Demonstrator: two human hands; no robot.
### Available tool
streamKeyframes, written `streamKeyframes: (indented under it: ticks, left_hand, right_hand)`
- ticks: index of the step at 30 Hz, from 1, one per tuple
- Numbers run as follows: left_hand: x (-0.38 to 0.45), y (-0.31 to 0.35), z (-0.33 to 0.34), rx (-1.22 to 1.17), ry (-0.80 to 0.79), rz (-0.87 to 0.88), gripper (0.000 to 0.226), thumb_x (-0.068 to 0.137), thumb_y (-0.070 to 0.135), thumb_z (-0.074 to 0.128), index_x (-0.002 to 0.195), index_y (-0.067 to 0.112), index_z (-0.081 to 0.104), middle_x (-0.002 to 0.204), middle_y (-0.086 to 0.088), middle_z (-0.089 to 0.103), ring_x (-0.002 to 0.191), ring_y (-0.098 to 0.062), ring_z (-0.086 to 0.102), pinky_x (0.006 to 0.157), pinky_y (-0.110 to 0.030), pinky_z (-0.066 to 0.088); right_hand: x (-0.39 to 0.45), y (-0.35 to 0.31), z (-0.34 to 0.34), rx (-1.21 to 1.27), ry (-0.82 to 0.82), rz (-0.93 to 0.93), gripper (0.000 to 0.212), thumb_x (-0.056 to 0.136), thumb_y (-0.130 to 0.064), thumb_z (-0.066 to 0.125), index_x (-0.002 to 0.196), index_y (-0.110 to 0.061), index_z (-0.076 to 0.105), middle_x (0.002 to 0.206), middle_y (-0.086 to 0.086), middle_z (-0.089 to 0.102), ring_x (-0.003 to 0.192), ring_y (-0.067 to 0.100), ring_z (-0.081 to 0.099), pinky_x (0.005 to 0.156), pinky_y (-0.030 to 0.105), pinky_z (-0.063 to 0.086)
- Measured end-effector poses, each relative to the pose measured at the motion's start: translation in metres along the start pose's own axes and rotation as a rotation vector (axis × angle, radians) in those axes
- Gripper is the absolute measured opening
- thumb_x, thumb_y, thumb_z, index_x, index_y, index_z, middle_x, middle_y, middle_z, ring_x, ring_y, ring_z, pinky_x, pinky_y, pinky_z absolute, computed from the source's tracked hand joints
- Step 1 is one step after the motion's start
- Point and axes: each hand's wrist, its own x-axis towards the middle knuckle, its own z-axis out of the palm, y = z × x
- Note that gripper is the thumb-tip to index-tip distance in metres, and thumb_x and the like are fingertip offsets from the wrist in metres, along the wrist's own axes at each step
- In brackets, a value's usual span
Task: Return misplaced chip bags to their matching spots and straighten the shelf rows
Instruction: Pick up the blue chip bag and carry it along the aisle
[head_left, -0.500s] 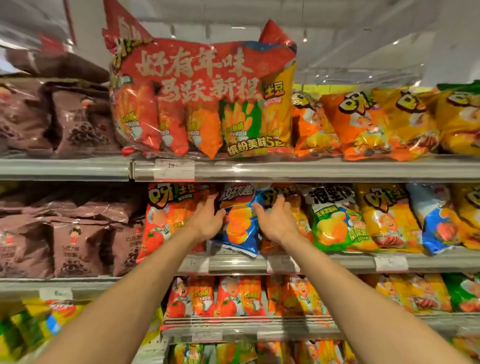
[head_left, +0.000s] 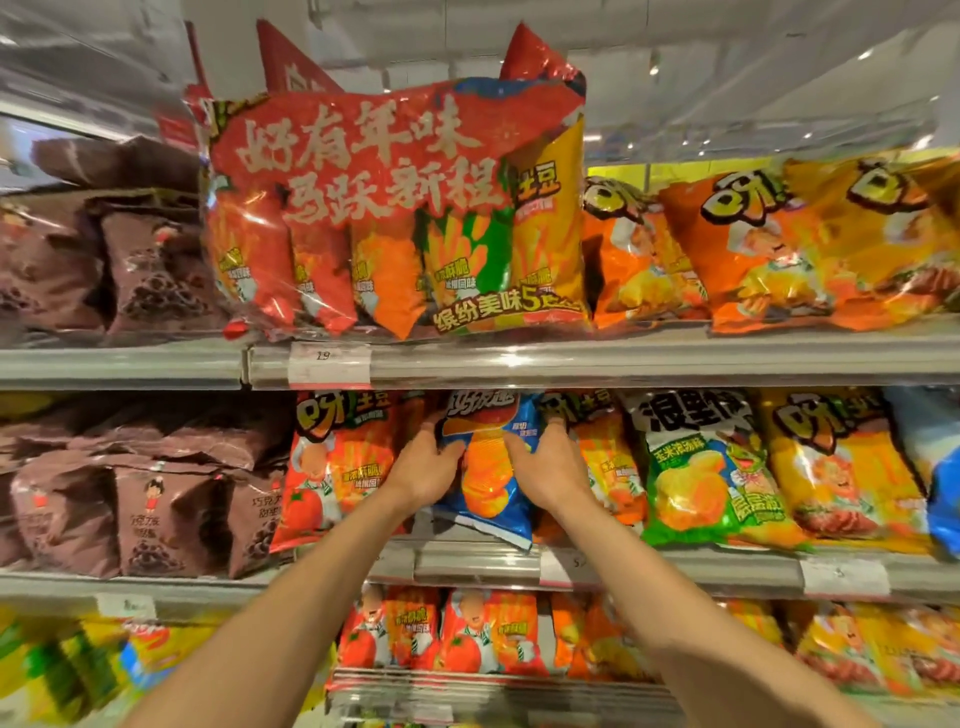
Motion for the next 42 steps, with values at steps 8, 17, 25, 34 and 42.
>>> streamKeyframes:
  ticks: [8,17,25,34,42]
  left_hand:
    - [-0.031,0.008,-0.006,-0.223,-0.021,0.046,0.056,0.099,0.037,0.055,0.145,0.010,0.039,0.092,0.007,0.062,0.091,-0.012,0.061,0.076,-0.022,0.046]
    - [-0.103,0.002,-0.011,-0.477,-0.159,0.108,0.026,0.092,0.032,0.064,0.115,0.023,0.056,0.103,0.004,0.070,0.080,0.008,0.068,0.066,-0.008,0.048]
    - [-0.153,-0.006,0.008,-0.736,-0.340,0.012,0.038,0.091,0.016,0.067,0.122,0.020,0.046,0.109,-0.018,0.070,0.082,-0.019,0.075,0.063,-0.024,0.056]
    - [-0.190,0.039,0.071,-0.822,-0.458,0.063,0.052,0.089,0.011,0.066,0.137,0.018,0.046,0.113,-0.009,0.072,0.096,-0.017,0.073,0.067,-0.018,0.056]
    - [-0.229,0.134,0.165,-0.780,-0.485,0.133,0.043,0.091,0.005,0.063,0.131,0.014,0.052,0.092,0.010,0.077,0.083,-0.004,0.073,0.064,-0.014,0.055]
  right_hand:
    - [-0.007,0.021,-0.022,0.362,0.027,0.017,0.064,0.096,-0.040,0.061,0.148,-0.007,0.040,0.139,0.013,0.057,0.127,0.027,0.055,0.104,0.037,0.044]
    - [-0.080,0.043,-0.037,0.759,-0.012,0.088,0.035,0.097,-0.018,0.062,0.131,-0.010,0.057,0.117,0.011,0.073,0.104,0.024,0.072,0.079,0.034,0.061]
    - [-0.161,0.055,-0.058,0.749,0.022,0.090,0.022,0.100,-0.017,0.056,0.121,-0.019,0.062,0.108,-0.002,0.077,0.097,0.012,0.073,0.070,0.020,0.057]
    - [-0.203,0.097,-0.132,0.706,0.107,0.115,0.020,0.100,-0.017,0.057,0.117,-0.024,0.063,0.107,-0.008,0.077,0.099,0.010,0.073,0.073,0.019,0.057]
    - [-0.218,0.175,-0.248,0.707,0.120,0.099,0.024,0.100,-0.020,0.057,0.123,-0.020,0.062,0.114,0.000,0.075,0.100,0.017,0.073,0.080,0.028,0.061]
